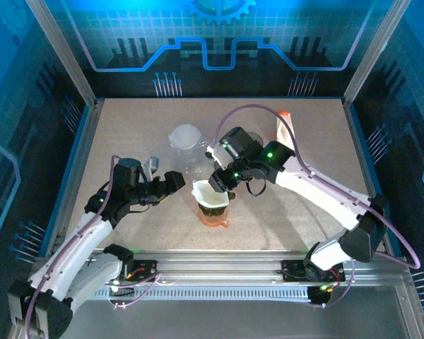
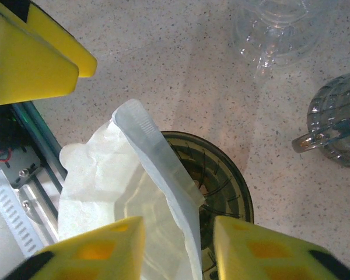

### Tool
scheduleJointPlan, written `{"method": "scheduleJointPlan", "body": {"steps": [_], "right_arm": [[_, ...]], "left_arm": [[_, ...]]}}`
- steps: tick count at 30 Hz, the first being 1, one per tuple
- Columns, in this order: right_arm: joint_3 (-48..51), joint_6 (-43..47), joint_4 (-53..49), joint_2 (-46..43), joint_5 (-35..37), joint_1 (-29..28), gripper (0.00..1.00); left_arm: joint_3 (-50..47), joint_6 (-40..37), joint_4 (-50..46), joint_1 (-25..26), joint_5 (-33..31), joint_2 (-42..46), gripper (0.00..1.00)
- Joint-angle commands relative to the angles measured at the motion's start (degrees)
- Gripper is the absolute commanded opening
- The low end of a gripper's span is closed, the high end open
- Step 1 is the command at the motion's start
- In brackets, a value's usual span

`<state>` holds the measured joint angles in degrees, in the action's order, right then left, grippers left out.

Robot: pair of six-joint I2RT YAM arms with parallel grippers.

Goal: Place the coffee filter in the dripper

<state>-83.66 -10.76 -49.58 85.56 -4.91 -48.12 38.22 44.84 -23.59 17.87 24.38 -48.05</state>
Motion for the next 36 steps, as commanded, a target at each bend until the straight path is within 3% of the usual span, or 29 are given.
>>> {"method": "scheduleJointPlan", "body": {"steps": [1,7,14,27,36], "right_arm": [[0.02,0.48,0.15,0.92,1.30,-1.05,0.29],[-0.48,0.32,-0.60,1.11,4.92,-2.37,0.15],[-0.60,-2.04,-1.39,0.92,15.05,-5.34,0.00],[0.86,-3.65,-1.35,2.40,23.87,-8.74,0.00],[2.86,-4.59,-0.13,2.95,24.02,-9.10,0.01]], "left_arm": [[2.37,-1.31,0.84,0.99,1.55,-0.37,0.90],[3.63,-1.76,-0.06,2.08,1.37,-1.15,0.90],[4.15,-0.89,-0.13,3.11,0.50,-0.12,0.89],[2.33,0.12,4.17,8.49,-0.23,-2.78,0.80],[1.06,0.31,6.13,11.52,-0.80,-5.01,0.61]]}}
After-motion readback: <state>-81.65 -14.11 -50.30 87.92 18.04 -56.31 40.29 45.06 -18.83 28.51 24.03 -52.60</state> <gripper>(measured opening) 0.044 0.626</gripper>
